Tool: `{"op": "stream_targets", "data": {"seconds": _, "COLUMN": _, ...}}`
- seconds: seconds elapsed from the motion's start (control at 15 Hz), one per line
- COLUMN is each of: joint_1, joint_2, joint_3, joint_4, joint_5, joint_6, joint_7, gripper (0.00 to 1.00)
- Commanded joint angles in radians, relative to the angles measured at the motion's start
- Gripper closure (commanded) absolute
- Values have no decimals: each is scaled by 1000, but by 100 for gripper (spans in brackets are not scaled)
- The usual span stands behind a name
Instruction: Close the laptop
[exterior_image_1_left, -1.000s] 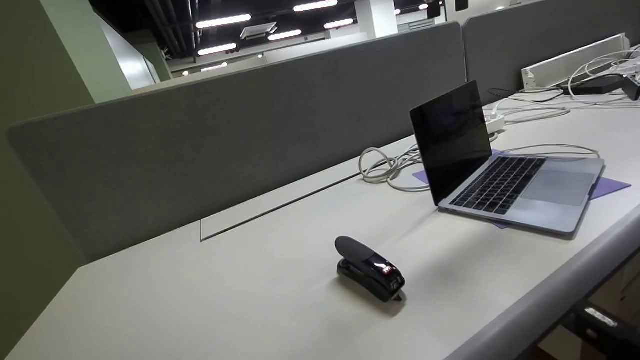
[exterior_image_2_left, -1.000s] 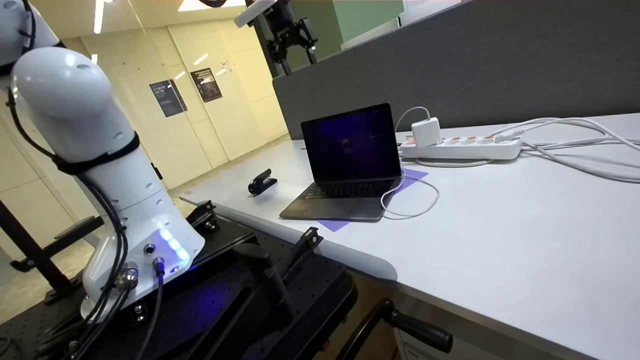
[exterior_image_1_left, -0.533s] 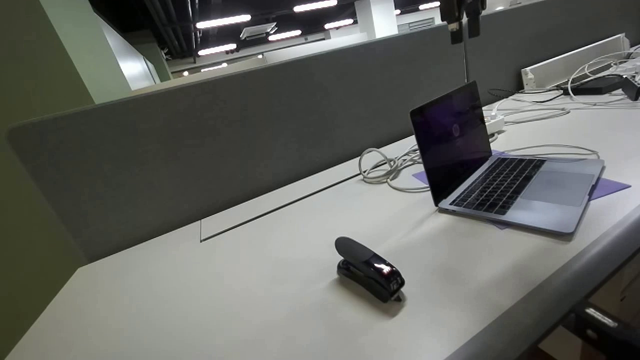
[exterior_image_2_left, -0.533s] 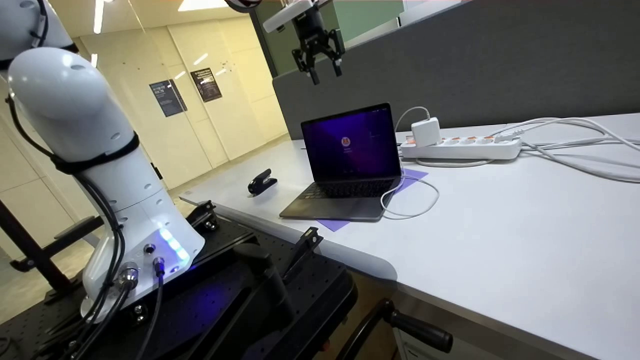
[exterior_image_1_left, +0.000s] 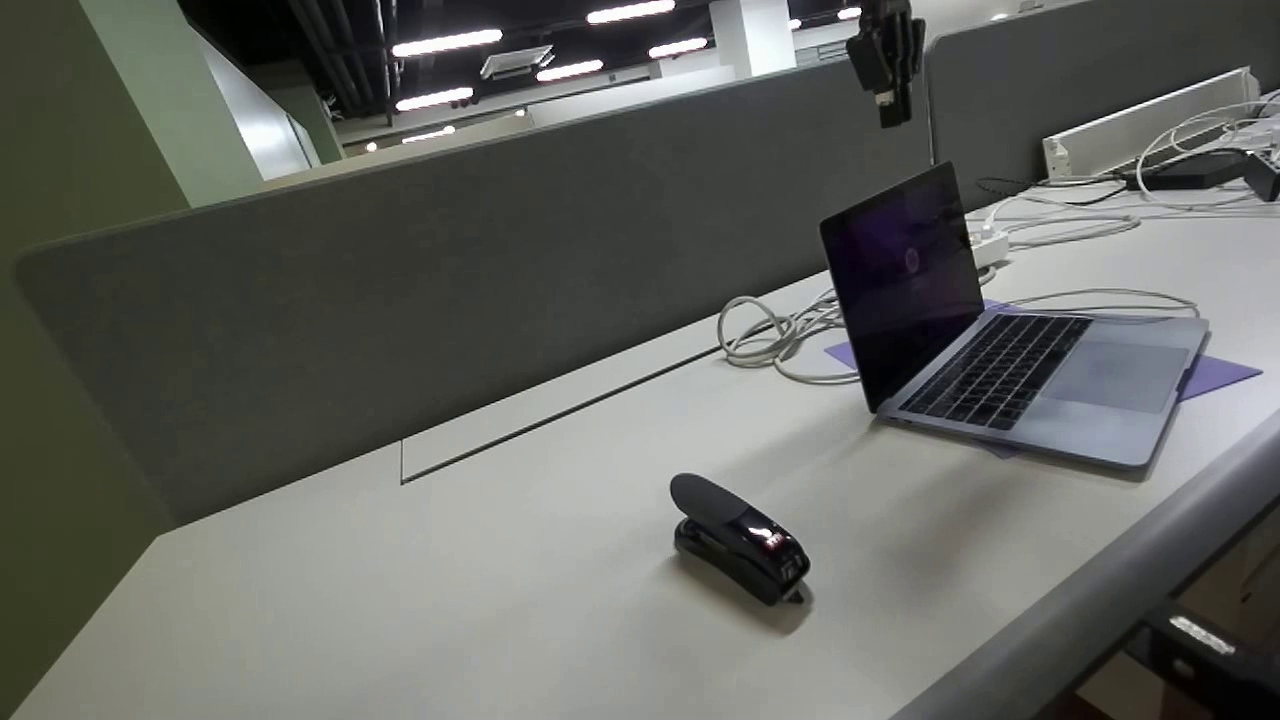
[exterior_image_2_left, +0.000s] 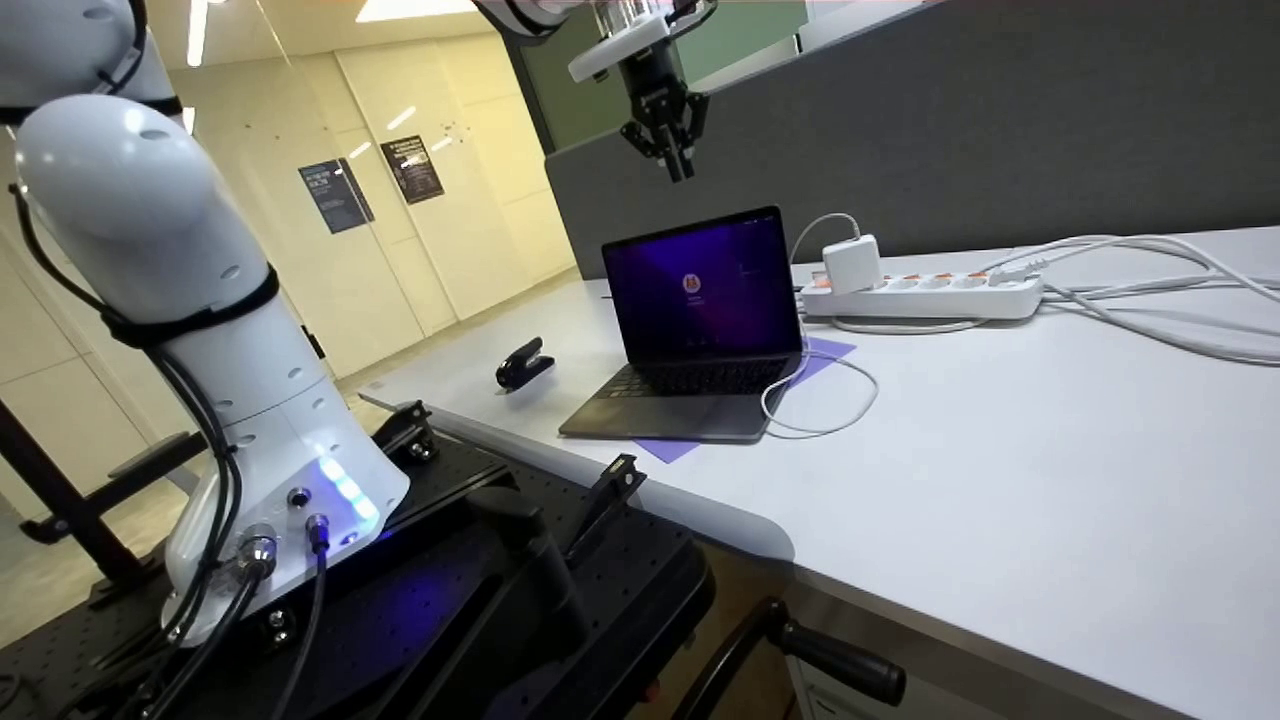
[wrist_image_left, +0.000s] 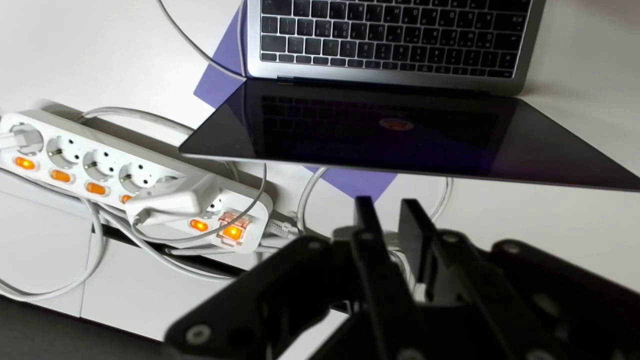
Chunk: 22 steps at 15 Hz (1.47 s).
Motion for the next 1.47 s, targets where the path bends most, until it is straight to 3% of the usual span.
{"op": "stream_targets", "data": {"seconds": 0.0, "joint_1": -6, "joint_2": 95, "joint_3": 27, "joint_4": 114, "joint_5": 4, "joint_6": -37, "joint_7": -14, "gripper": 100}}
{"op": "stream_targets", "data": {"seconds": 0.4, "joint_1": -18, "joint_2": 177, "joint_3": 60, "joint_4": 135, "joint_5": 23, "joint_6": -34, "joint_7": -10, "gripper": 100}}
{"op": "stream_targets", "data": {"seconds": 1.4, "joint_1": -4, "joint_2": 171, "joint_3": 81, "joint_4": 61, "joint_5": 23, "joint_6": 8, "joint_7": 13, "gripper": 100}}
